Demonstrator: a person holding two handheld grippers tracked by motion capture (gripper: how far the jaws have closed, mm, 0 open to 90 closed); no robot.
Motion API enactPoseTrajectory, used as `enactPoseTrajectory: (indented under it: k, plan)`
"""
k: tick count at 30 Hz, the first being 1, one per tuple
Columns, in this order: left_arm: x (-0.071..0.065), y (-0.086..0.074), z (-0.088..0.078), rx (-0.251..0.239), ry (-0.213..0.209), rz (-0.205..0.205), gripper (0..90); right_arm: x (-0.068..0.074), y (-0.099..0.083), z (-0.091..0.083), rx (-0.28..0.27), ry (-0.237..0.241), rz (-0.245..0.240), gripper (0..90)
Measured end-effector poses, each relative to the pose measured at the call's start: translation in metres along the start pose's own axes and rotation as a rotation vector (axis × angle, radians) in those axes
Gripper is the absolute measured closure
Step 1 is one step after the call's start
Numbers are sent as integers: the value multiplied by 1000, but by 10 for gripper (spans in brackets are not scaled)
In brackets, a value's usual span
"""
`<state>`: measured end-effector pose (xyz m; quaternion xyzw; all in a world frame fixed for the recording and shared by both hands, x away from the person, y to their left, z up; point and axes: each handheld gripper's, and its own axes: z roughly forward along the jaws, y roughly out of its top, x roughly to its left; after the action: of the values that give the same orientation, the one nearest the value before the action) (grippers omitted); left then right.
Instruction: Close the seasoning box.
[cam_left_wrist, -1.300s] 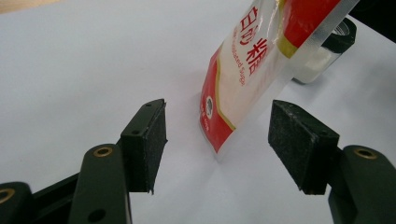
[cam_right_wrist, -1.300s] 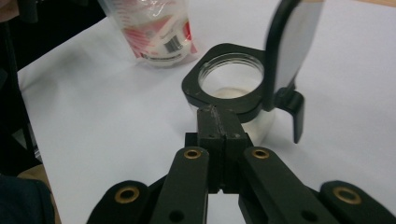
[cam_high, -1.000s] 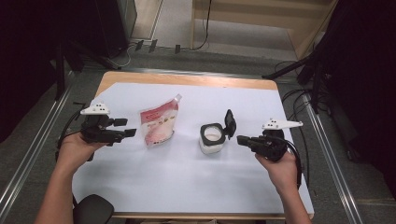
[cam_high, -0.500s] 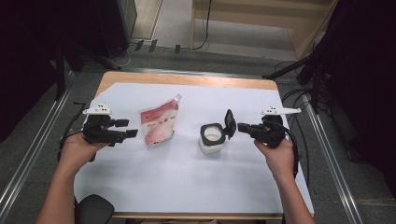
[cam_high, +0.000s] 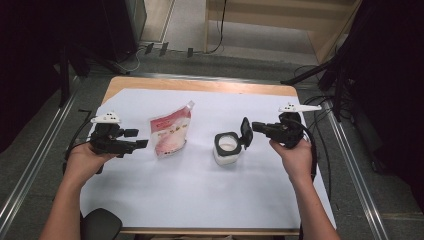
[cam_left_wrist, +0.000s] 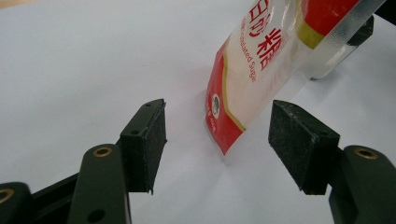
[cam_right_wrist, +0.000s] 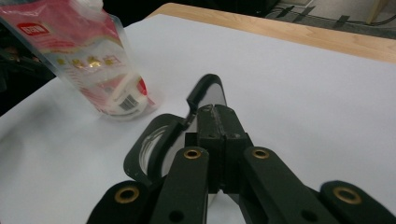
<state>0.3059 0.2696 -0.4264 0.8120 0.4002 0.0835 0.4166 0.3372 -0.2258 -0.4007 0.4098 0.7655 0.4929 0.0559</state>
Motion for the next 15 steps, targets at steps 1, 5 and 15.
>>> enactPoseTrajectory:
  k: [1, 5, 15]
  plan:
    - [0, 0, 0, 0, 0, -1, 379, 2, 1, 0, 2, 2, -1, 900]
    - [-1, 0, 0, 2, -1, -5, 379, 6, 2, 1, -5, 8, -10, 900]
    - [-1, -1, 1, 8, 8, -5, 379, 15, 2, 4, -4, 14, -18, 900]
